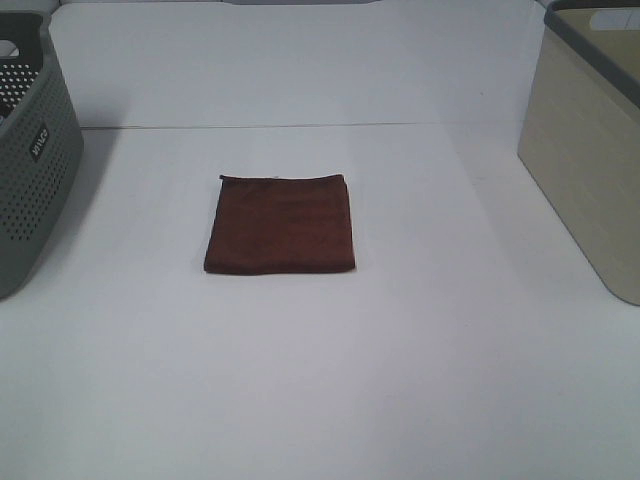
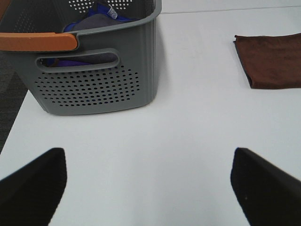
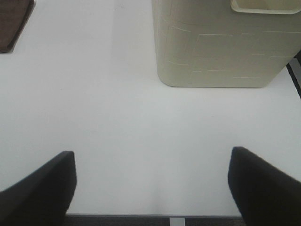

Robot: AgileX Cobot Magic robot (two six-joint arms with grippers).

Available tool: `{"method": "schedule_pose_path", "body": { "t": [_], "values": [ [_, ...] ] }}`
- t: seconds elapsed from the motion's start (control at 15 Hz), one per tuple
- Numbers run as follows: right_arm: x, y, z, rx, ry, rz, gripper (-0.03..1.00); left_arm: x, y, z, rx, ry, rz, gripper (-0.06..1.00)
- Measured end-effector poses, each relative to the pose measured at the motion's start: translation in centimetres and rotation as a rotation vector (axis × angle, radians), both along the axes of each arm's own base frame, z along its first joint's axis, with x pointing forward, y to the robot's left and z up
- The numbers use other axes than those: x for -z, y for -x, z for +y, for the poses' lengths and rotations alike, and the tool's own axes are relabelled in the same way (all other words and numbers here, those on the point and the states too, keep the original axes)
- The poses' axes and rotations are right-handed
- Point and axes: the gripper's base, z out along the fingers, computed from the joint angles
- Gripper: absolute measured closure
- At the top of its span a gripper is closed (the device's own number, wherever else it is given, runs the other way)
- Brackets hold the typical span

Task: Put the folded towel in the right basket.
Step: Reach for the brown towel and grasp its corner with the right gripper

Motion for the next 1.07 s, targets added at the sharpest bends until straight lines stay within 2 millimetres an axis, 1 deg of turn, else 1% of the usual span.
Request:
{"method": "schedule_pose_path", "body": {
  "t": [1.07],
  "values": [
    [0.00, 0.00, 0.00, 0.000, 0.000, 0.000, 0.12, 0.00, 0.00, 0.00, 0.000, 0.000, 0.000, 0.06]
  ]
}}
